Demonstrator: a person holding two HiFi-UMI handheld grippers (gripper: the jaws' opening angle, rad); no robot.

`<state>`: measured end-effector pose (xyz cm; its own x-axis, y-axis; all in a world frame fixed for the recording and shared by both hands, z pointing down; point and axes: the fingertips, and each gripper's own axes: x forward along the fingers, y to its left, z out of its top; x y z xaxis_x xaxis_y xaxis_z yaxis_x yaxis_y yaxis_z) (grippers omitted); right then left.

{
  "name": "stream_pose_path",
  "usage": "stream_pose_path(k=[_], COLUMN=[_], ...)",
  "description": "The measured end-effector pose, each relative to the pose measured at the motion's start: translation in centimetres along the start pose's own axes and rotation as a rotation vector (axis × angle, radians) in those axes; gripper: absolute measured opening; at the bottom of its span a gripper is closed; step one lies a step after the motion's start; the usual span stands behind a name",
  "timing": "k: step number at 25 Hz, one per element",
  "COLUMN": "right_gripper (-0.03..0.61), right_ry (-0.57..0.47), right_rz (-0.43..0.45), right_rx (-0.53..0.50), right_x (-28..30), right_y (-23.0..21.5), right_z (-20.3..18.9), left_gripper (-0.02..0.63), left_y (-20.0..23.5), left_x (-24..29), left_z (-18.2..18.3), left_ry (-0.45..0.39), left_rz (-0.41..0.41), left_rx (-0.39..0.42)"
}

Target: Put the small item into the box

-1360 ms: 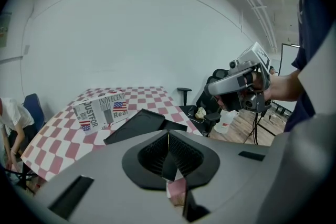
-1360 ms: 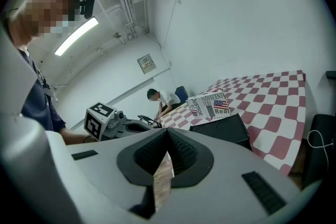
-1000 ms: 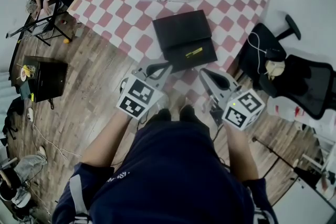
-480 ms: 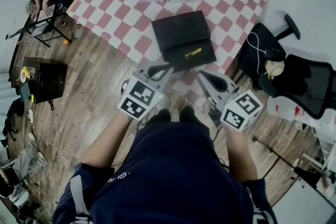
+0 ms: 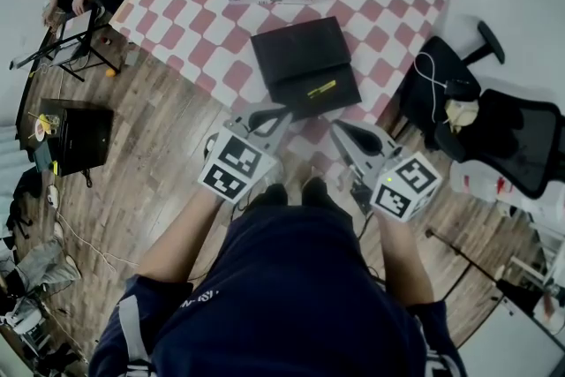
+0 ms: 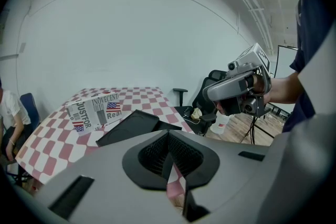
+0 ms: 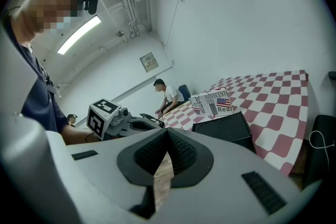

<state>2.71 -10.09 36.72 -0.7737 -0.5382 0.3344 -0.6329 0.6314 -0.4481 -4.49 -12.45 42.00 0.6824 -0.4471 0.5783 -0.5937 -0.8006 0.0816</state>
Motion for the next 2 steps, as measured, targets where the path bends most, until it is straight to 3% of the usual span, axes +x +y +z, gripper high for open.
stream_pose_path(k=[2], right_gripper=[0.014], right_ry=[0.001], right_rz=[0.0], right_rx=[0.0], right_x=[-0.14], right_y=[-0.15], right_z=[-0.06], left_gripper=[0.032], left_y=[-0.12], left_x=[0.19], left_z=[0.12], left_ry=[0.0], left_rz=[-0.001], left_rx=[0.001])
